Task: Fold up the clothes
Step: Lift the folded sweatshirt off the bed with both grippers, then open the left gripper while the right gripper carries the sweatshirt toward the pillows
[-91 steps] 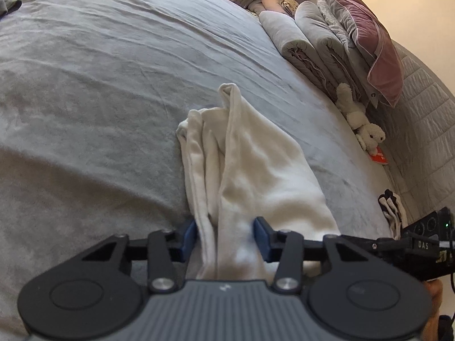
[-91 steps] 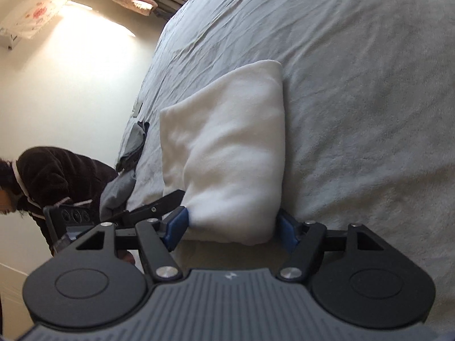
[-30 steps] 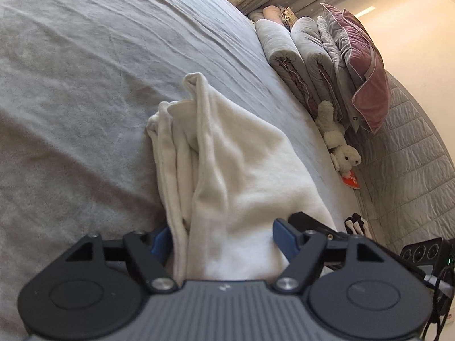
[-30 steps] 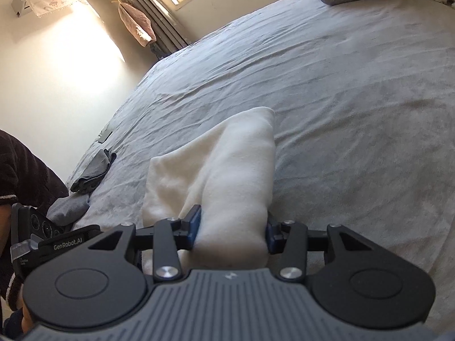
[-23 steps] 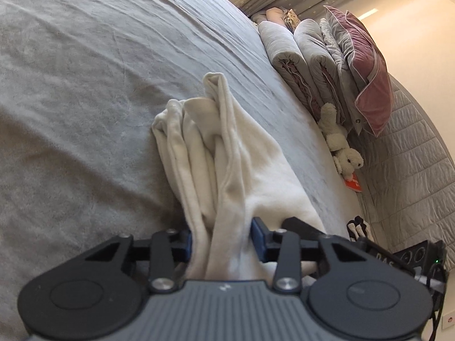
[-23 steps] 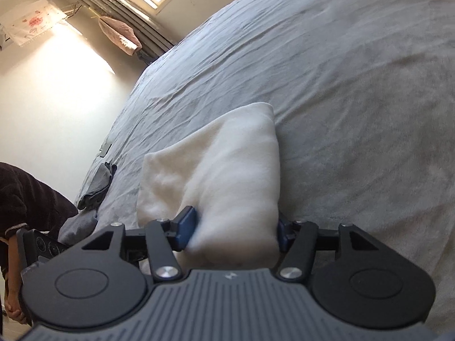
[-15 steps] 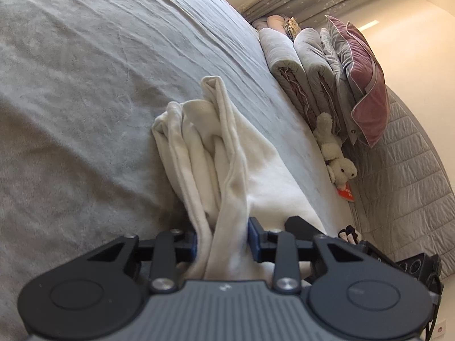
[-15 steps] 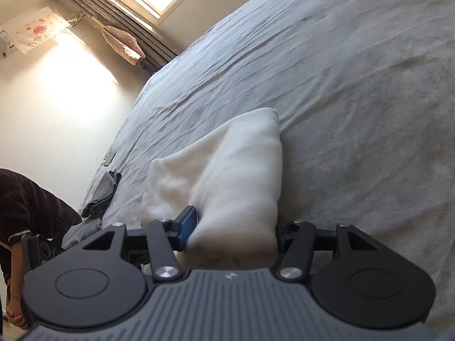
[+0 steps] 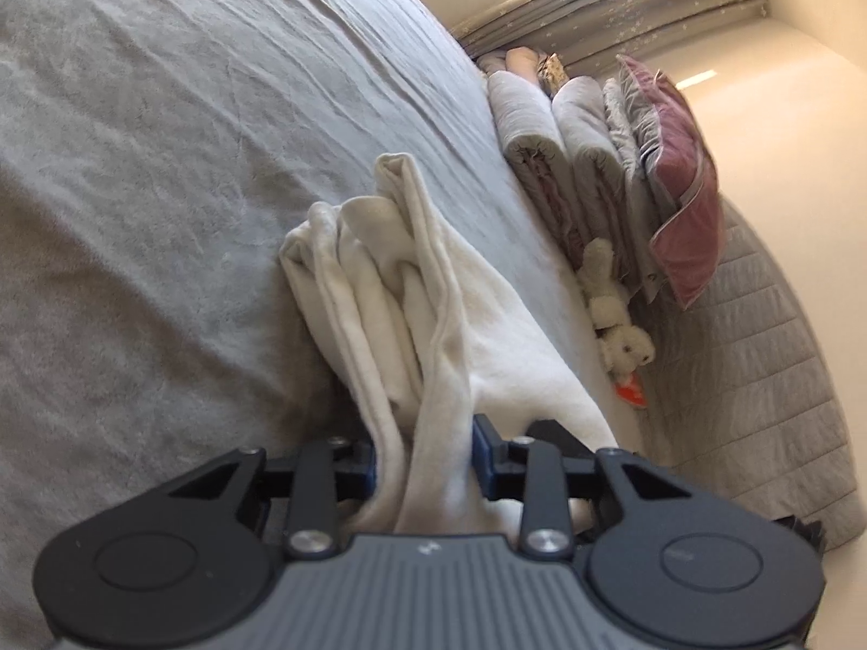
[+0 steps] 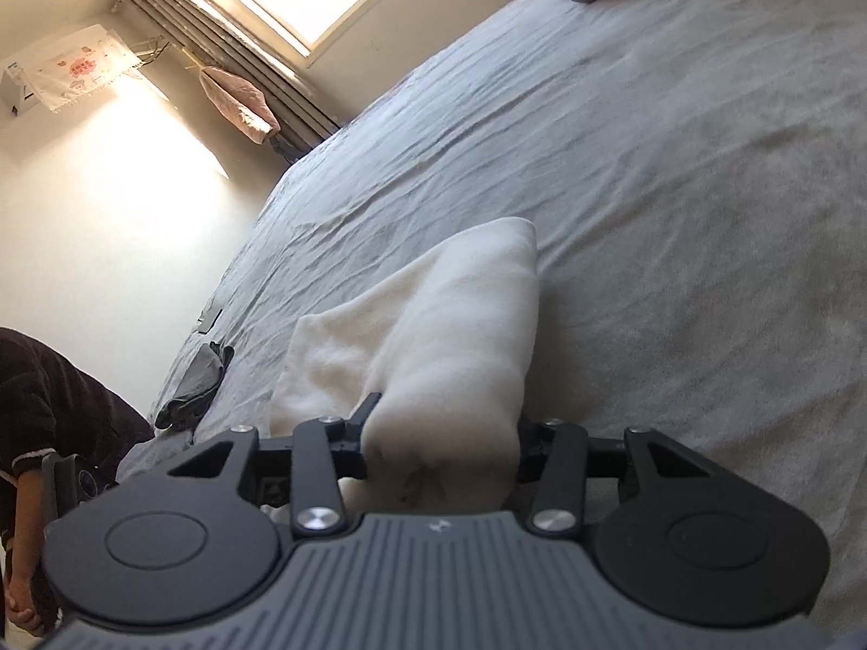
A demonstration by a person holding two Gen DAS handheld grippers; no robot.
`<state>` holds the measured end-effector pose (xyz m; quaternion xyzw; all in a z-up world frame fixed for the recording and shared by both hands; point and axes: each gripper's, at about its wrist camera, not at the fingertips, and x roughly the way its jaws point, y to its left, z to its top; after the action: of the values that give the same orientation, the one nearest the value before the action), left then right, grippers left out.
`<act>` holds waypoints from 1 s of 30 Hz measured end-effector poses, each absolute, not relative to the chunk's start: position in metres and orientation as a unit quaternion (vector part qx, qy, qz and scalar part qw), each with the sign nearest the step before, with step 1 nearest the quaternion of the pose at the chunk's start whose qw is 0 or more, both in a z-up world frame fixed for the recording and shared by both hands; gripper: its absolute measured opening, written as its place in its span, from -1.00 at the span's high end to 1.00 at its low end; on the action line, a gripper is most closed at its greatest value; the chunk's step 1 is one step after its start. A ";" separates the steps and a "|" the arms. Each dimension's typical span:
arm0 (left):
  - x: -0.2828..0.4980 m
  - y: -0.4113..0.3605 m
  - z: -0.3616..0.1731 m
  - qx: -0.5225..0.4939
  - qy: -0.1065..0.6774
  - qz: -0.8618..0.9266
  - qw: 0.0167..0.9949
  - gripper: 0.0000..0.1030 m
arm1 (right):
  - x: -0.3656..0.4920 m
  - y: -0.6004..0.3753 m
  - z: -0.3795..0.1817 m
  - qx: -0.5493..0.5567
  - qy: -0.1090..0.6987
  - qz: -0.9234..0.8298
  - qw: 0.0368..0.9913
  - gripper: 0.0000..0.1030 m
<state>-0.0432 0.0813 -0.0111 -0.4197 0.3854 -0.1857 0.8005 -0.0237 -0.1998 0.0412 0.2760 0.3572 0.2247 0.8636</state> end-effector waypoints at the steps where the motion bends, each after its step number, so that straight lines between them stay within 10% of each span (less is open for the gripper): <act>1: -0.043 0.081 -0.012 -0.427 0.386 -0.189 0.796 0.34 | -0.024 -0.200 0.046 0.271 0.348 0.227 0.868 0.11; 10: -0.037 0.080 -0.016 -0.484 0.387 -0.211 0.756 -0.15 | -0.033 -0.189 0.078 0.154 0.284 0.233 0.917 0.16; 30: -0.017 0.005 0.003 -0.439 0.383 -0.307 0.753 -0.11 | -0.020 -0.329 0.151 0.119 0.169 0.124 0.971 0.21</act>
<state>-0.0166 0.0050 0.0027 -0.4386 0.3826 -0.3070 0.7530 -0.0196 -0.3288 0.1508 0.1186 0.1691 0.1240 0.9705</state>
